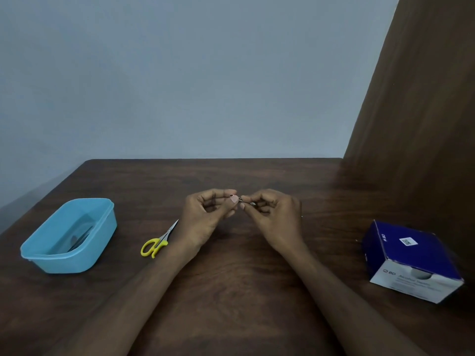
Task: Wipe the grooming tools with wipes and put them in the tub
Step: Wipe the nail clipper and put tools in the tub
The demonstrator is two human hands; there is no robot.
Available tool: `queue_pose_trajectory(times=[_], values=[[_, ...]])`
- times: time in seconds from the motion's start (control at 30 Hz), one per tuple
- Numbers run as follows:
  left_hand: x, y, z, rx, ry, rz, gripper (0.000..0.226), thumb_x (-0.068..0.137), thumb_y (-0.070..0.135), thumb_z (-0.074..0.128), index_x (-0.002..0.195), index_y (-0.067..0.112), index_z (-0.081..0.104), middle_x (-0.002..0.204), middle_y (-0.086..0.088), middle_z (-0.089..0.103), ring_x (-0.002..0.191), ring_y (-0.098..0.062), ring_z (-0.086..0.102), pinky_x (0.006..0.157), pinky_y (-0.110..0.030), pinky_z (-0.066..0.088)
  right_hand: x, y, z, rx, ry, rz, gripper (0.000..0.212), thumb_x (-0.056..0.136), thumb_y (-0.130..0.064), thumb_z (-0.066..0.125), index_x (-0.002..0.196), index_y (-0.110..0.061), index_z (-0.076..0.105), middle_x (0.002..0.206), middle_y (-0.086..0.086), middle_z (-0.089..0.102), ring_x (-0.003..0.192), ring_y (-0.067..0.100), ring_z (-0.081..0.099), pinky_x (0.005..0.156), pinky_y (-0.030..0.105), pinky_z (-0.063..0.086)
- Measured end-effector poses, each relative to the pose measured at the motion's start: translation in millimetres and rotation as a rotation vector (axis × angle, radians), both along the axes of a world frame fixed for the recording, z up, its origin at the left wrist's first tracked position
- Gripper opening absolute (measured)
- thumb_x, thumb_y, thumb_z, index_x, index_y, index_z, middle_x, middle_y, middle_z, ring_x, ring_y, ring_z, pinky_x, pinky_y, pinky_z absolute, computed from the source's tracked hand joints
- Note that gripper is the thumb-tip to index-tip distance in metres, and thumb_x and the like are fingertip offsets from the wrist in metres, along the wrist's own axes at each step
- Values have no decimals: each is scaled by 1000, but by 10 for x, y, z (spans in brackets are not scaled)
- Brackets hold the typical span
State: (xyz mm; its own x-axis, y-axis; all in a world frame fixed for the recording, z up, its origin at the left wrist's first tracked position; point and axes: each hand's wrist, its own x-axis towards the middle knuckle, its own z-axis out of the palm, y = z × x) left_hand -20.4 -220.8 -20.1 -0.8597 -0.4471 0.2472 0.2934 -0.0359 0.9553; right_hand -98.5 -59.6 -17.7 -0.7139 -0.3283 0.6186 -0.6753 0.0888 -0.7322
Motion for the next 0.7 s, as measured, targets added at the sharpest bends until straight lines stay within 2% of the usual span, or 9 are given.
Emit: queue_pose_trajectory(times=[0.17, 0.33, 0.43, 0.57, 0.7], values=[[25, -12, 28, -90, 18, 1, 22, 83, 8, 86, 104, 13, 81, 93, -6, 84, 88, -11, 79, 79, -20, 61, -32, 37, -12, 31, 166, -20, 7, 85, -9, 88, 91, -12, 85, 86, -4, 77, 76, 5, 74, 68, 26, 63], [13, -61, -2, -254, 44, 115, 20, 81, 10, 91, 99, 16, 83, 82, -6, 82, 77, -14, 79, 77, -29, 66, -85, -4, -58, 11, 10, 8, 25, 85, 0, 82, 104, -16, 84, 100, -7, 77, 88, 5, 77, 82, 30, 66], [29, -83, -12, -335, 31, 179, 21, 80, 17, 93, 99, 21, 84, 80, -2, 82, 77, -17, 80, 79, -36, 67, -89, -1, -36, -48, -65, -17, 26, 90, 0, 76, 109, -16, 83, 107, -6, 78, 93, 4, 77, 87, 31, 65], [62, -87, -4, -417, 30, 218, 23, 78, 24, 95, 100, 22, 86, 80, 3, 82, 78, -18, 81, 78, -42, 68, -15, 16, 33, -63, 2, -29, 15, 93, -7, 79, 106, -15, 82, 104, -9, 80, 93, 3, 77, 84, 26, 64], [108, -37, 37, -520, 40, 185, 20, 79, 22, 95, 97, 22, 87, 82, 10, 82, 78, -9, 80, 75, -34, 68, 45, 40, 82, 5, 215, -25, 11, 91, -14, 84, 101, -16, 82, 98, -12, 80, 89, 2, 75, 82, 24, 61]])
